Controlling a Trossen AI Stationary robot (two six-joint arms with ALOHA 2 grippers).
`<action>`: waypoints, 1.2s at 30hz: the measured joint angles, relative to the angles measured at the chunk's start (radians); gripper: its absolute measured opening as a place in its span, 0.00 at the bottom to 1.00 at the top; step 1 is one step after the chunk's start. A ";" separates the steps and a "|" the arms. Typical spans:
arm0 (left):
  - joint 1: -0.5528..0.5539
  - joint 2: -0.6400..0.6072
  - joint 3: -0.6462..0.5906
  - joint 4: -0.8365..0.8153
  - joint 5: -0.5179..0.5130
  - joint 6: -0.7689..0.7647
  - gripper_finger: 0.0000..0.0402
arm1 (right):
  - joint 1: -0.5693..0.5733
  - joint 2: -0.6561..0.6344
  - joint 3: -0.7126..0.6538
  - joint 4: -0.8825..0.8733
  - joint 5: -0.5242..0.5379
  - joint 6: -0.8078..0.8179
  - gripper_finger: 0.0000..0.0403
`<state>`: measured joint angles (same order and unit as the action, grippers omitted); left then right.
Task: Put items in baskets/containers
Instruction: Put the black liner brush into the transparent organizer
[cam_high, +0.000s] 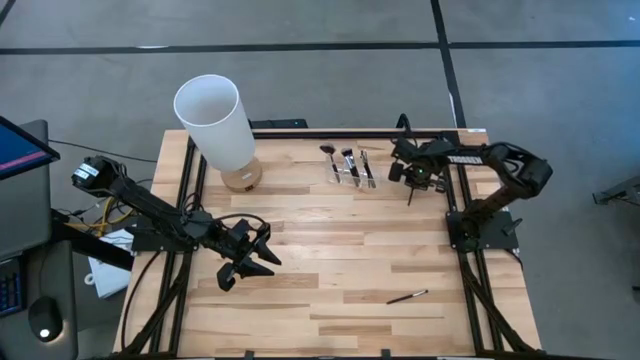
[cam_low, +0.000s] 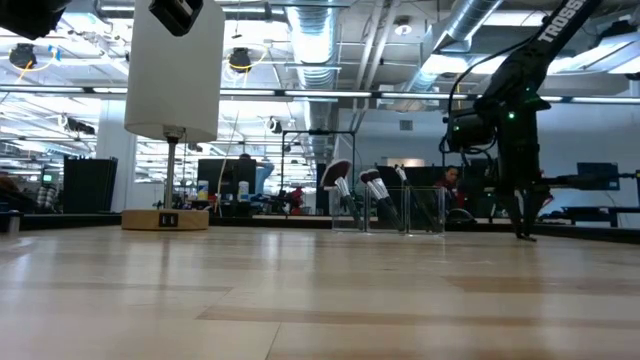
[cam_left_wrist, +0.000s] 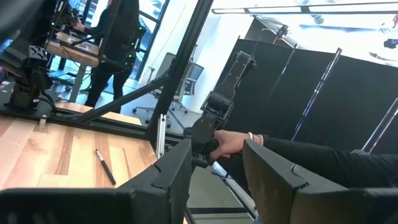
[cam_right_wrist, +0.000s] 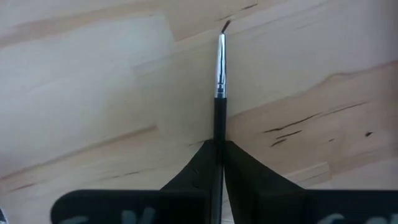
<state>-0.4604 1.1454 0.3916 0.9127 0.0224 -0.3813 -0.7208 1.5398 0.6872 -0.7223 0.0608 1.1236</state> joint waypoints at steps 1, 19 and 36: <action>0.000 0.000 0.000 0.000 0.000 0.000 0.36 | -0.002 -0.011 -0.004 0.001 -0.001 -0.005 0.04; 0.000 0.000 0.000 0.000 0.000 0.003 0.36 | 0.035 -0.102 -0.009 0.020 -0.056 -0.135 0.03; 0.000 0.000 0.000 0.000 -0.013 0.010 0.36 | 0.428 -0.416 -0.006 0.293 0.577 -0.229 0.01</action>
<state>-0.4603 1.1454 0.3916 0.9127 0.0095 -0.3710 -0.2928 1.1238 0.6809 -0.4289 0.6377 0.8943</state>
